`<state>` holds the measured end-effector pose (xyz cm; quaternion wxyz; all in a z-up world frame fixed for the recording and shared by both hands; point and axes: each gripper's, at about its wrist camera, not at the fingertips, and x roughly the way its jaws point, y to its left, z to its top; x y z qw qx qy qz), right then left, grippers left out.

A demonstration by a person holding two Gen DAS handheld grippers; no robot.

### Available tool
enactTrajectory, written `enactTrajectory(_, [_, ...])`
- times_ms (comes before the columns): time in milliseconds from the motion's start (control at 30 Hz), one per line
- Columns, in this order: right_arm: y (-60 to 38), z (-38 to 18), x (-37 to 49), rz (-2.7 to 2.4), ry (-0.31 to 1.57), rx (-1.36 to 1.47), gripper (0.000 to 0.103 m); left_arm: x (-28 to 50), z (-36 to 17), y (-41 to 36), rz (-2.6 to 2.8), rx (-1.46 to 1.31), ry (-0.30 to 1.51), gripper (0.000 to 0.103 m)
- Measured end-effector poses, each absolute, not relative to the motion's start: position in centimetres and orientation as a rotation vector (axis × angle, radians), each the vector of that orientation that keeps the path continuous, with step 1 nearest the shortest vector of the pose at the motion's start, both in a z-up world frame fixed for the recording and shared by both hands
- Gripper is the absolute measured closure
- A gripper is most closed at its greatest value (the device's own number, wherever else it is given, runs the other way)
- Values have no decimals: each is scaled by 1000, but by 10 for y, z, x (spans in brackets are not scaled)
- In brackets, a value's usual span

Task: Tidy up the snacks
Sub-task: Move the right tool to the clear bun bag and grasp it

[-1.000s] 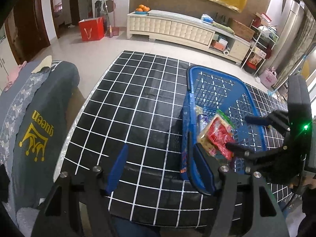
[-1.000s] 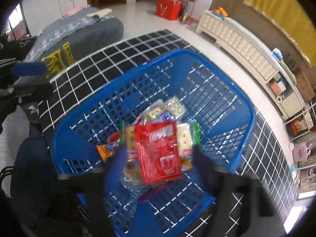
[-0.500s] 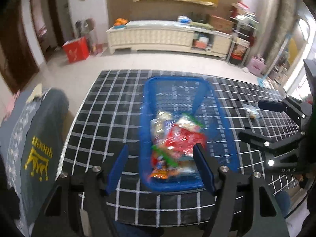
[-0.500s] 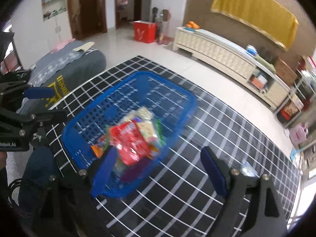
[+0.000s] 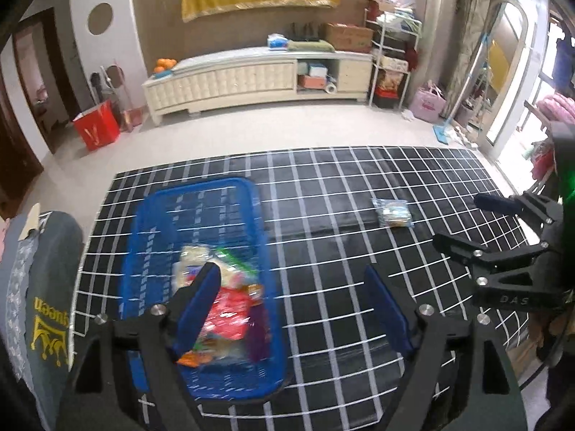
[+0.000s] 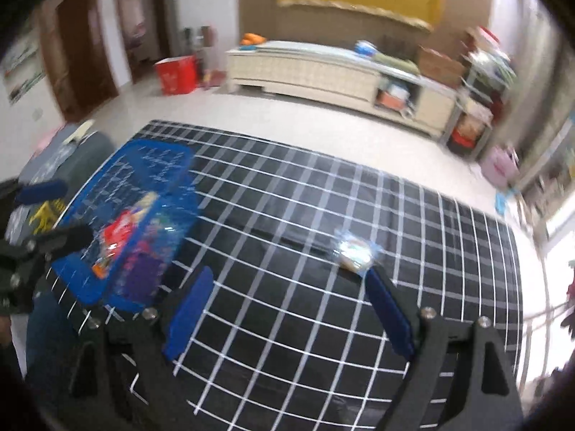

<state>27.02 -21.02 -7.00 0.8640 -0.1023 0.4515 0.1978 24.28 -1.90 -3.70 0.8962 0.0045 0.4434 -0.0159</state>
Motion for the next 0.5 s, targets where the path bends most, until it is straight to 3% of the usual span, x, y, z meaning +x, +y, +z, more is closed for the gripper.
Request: enactTrajectory(500, [-266, -144, 347, 268, 1082, -69, 14, 352, -123, -79, 44, -50, 1065, 23])
